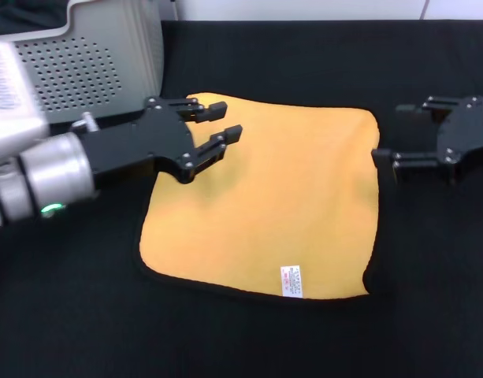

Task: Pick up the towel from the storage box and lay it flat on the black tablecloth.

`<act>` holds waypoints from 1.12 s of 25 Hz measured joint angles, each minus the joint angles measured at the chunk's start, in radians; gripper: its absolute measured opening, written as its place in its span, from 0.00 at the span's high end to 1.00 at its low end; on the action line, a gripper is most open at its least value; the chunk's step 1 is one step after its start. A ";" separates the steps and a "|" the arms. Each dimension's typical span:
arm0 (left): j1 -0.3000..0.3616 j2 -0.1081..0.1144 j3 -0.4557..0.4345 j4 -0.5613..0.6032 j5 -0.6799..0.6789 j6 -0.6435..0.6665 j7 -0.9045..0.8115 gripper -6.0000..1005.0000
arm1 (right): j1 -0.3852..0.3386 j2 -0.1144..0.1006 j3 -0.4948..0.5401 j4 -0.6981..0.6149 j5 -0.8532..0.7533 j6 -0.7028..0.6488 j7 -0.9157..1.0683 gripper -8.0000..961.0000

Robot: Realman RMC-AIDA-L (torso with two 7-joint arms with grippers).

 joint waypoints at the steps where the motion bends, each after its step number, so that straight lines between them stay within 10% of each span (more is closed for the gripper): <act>1: -0.002 0.003 -0.025 -0.011 0.001 0.049 -0.010 0.64 | -0.005 0.000 0.015 0.000 0.029 -0.043 -0.023 0.19; 15: -0.057 0.057 -0.187 -0.060 -0.009 0.606 -0.148 0.63 | 0.020 -0.002 0.241 0.105 0.292 -0.640 -0.268 0.19; 28: -0.139 0.076 -0.194 -0.067 -0.036 0.709 -0.251 0.62 | 0.073 0.002 0.244 0.128 0.310 -0.683 -0.297 0.19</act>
